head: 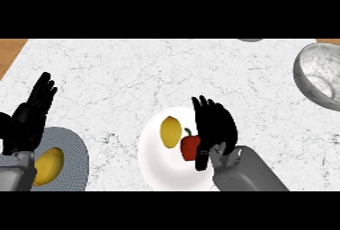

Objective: Pick the bell pepper from the plate and place it in the bowl

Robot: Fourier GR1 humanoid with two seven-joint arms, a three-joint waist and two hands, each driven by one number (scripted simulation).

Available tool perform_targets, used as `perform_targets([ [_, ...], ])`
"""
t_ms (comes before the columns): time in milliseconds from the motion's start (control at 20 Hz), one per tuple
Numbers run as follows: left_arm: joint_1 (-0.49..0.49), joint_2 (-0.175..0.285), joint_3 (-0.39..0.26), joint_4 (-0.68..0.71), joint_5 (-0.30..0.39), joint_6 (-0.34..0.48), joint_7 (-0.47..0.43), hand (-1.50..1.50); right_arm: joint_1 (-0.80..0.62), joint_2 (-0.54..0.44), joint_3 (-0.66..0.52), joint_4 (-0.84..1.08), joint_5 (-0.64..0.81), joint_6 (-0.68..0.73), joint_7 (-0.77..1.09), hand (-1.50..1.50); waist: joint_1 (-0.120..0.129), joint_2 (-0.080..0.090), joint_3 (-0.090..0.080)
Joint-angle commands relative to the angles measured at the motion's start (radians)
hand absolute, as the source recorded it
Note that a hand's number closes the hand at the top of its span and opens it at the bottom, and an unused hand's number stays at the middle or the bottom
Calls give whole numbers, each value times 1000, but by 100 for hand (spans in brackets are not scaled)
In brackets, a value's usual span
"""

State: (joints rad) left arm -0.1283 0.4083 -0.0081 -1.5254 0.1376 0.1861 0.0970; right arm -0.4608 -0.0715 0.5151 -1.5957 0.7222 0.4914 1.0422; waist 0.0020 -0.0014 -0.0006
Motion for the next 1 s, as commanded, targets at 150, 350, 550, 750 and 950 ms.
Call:
perform_targets([
  [150, -4, -44, -19, -5, -50, 23, 13, 0, 13, 69, -13, 94, 13, 30, 107, -150, 0, 1, 1],
  [350, -38, -24, 24, -24, -25, -5, 66, 0, 104, 70, 54, 74, 50, -33, 96, -150, -3, 0, 1],
  [550, -49, -40, 41, 58, -52, -27, -19, 0, 53, 71, 79, 127, 24, -67, 121, -150, 0, 2, 0],
  [750, -37, -52, 57, 36, -54, -30, -2, 0, 80, 71, 25, 202, 114, -129, 0, -150, -1, 2, 0],
  [950, 19, -82, 43, 51, -71, -59, -74, 0, 71, 71, 58, 213, 79, -152, 45, -150, 2, 2, 0],
])
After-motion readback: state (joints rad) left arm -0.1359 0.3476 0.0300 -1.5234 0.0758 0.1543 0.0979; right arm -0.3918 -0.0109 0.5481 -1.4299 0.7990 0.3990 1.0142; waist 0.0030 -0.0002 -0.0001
